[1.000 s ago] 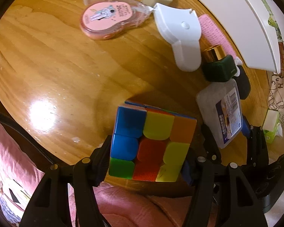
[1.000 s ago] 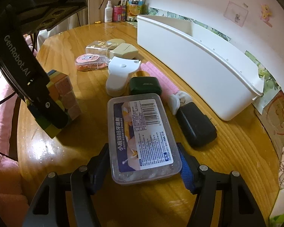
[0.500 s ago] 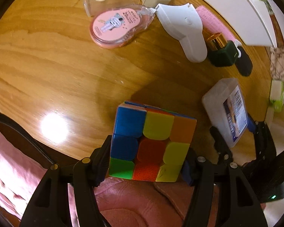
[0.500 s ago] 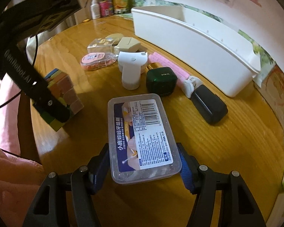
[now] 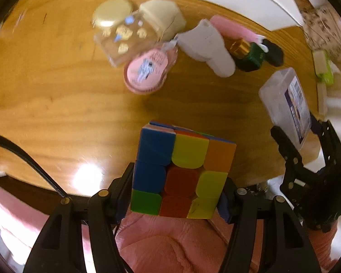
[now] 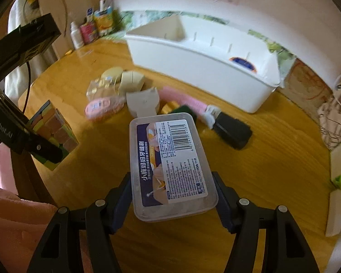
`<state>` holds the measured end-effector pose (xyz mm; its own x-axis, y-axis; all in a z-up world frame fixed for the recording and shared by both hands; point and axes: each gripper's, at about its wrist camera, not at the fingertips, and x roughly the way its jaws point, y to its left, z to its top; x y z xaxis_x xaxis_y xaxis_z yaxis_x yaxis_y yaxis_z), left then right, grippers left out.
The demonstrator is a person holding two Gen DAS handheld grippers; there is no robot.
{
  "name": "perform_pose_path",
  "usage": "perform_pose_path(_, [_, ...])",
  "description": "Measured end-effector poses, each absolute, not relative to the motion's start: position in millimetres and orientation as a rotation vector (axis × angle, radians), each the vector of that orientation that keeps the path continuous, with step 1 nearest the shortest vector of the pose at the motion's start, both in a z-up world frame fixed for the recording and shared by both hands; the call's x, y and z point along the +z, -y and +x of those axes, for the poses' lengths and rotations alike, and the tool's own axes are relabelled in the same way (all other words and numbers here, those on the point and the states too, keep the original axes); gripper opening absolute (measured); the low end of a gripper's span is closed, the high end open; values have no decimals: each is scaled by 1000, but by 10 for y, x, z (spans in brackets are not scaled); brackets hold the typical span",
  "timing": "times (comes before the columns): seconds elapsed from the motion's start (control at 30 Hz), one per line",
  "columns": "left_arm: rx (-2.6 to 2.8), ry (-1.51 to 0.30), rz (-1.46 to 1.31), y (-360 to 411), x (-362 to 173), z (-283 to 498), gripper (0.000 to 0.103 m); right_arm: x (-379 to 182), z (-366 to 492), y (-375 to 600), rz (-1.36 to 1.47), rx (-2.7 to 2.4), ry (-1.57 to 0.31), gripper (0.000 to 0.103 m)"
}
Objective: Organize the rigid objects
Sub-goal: 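Carry the cube with left tool while right tool carries the box to the bin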
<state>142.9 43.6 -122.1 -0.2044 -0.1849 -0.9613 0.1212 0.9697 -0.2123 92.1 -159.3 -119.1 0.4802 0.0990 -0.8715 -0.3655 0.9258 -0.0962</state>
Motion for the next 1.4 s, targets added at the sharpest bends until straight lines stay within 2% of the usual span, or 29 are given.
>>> perform_pose_path(0.3, [-435,-1645,174,-146,-799,1726,65,-952,905,1335,-233,196,-918,66])
perform_pose_path(0.73, [-536,-1389,321,120,-161,2424,65,-438,1062,1194,-223,98,-733,66])
perform_pose_path(1.0, [-539,-1253,332,252,-1,2742,65,-252,1279,1157,-221,60,-658,66])
perform_pose_path(1.4, [-490,-1076,330,322,-90,3010,65,-206,1750,1260,-155,63,-613,66])
